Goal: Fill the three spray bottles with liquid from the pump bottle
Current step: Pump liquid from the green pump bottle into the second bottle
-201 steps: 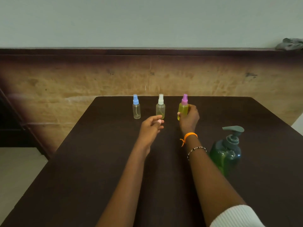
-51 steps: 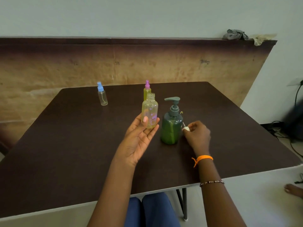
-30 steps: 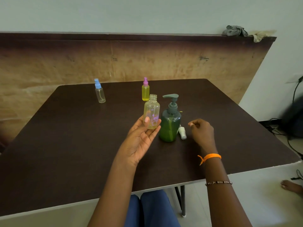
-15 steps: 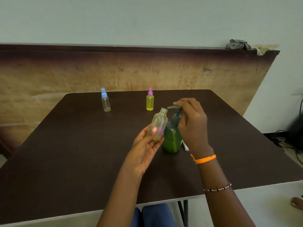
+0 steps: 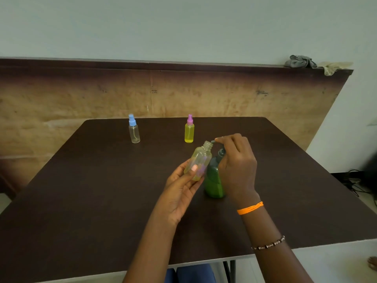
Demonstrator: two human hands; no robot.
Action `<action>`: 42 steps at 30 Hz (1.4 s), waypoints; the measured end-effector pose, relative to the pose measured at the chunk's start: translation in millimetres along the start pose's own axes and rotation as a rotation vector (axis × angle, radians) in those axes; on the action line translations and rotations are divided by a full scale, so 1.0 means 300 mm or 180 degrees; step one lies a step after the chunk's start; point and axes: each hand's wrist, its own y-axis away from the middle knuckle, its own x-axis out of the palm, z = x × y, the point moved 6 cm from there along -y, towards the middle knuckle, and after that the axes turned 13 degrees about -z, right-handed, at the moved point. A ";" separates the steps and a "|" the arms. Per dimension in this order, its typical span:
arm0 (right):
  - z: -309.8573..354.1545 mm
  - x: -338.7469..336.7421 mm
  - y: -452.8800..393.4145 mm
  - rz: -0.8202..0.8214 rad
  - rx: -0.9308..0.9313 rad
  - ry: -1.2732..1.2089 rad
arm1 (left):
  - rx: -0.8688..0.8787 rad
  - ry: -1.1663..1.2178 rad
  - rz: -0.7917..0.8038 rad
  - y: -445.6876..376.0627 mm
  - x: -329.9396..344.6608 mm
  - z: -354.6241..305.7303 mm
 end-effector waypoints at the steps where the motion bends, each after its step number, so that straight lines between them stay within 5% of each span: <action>1: 0.000 0.002 0.003 -0.0063 0.0031 -0.0003 | 0.0005 0.0009 0.0013 -0.002 0.002 0.000; 22: -0.017 0.019 0.050 -0.0724 -0.0011 0.0252 | 0.0242 -0.0271 0.0102 -0.045 0.005 -0.013; 42: -0.024 0.044 0.020 -0.0586 0.0063 -0.0060 | 0.0264 -0.0209 0.0092 -0.042 0.005 -0.028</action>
